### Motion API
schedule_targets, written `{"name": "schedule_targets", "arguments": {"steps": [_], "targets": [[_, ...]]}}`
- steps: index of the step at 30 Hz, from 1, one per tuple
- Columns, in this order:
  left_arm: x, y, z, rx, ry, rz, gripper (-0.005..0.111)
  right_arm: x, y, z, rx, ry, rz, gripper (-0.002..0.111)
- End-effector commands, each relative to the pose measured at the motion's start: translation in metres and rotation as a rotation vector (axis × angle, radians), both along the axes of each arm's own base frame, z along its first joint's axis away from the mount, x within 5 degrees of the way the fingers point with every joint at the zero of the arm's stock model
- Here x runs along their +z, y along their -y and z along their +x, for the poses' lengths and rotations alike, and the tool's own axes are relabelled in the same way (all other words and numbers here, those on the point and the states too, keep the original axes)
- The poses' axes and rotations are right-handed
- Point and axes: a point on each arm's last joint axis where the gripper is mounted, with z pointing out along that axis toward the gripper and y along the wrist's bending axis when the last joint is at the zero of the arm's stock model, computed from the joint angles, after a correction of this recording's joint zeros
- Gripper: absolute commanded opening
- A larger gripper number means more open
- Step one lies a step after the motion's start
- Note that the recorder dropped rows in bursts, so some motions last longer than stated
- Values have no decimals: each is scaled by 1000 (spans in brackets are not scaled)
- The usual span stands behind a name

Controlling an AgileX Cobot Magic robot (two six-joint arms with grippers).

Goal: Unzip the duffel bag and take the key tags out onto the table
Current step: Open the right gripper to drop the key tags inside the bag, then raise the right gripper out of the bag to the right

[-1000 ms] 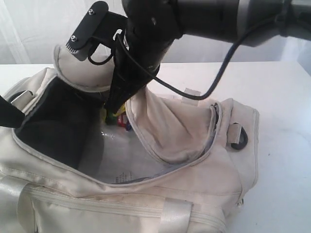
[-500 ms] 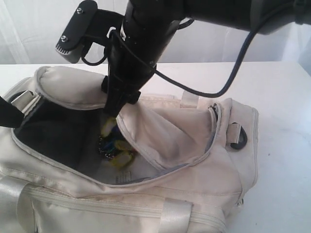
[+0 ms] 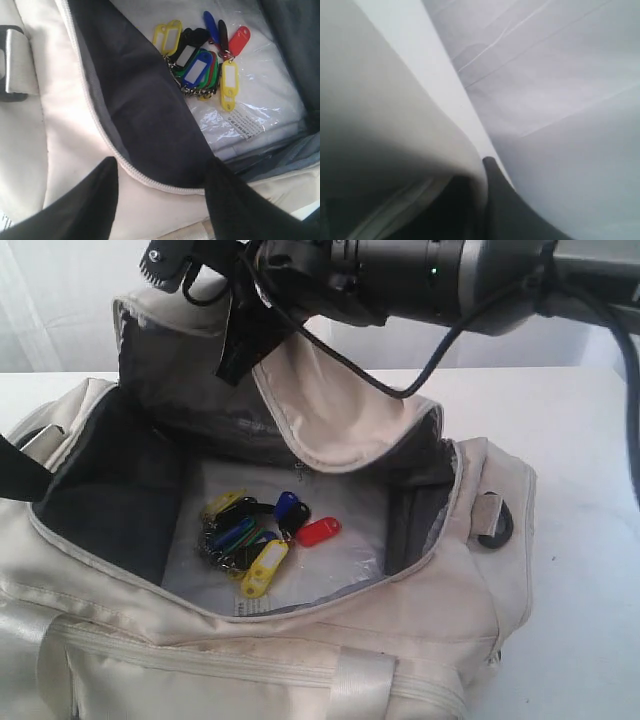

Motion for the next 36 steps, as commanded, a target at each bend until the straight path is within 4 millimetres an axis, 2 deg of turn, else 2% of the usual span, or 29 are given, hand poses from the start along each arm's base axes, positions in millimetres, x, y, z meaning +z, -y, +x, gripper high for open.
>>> {"name": "schedule_targets", "arguments": {"steps": [1,3,7,9,12,15,18,19,20,21,22,23,24,25,26,28,31,33,36], "targets": [[1,3,-5,-17,-8,-24,56,-20,6,40,-30,22,65,9],[1,3,-5,-19,-12,-24,56,-32,11,52,-103,-19,55,25],[1,3,-5,-19,-12,-24,56,-40,21,64,-257,-77,62,74],[1,3,-5,-20,-13,-24,56,-32,25,66,-312,-55,79,81],[1,3,-5,-20,-13,-24,56,-11,34,66,-391,-6,110,81],[1,3,-5,-21,-15,-24,56,14,47,59,-470,-4,170,77],[1,3,-5,-21,-15,-24,56,35,57,43,-519,-88,229,67],[1,3,-6,-22,-17,-24,56,42,57,22,-458,-230,223,53],[1,3,-6,-22,-17,-24,56,44,55,10,-394,-327,207,44],[1,3,-6,-22,-17,-26,56,43,46,-16,-196,-550,155,23],[1,3,-6,-22,-17,-26,56,40,42,-28,-102,-645,131,14],[1,3,-6,-23,-19,-26,56,31,33,-50,102,-843,63,0],[1,3,-6,-23,-19,-26,56,24,30,-55,142,-892,31,0],[1,3,-6,-23,-19,-26,56,5,27,-55,126,-925,-57,0],[1,3,-6,-23,-19,-26,56,-5,27,-51,88,-922,-92,0],[1,3,-6,-23,-19,-26,56,-41,25,-40,-1,-949,-193,0],[1,3,-6,-23,-19,-26,56,-69,23,-22,-89,-881,-298,0],[1,3,-6,-24,-20,-25,56,-73,28,7,-275,-636,-270,0],[1,3,-6,-24,-20,-27,56,-50,41,54,-491,-187,-62,0]]}}
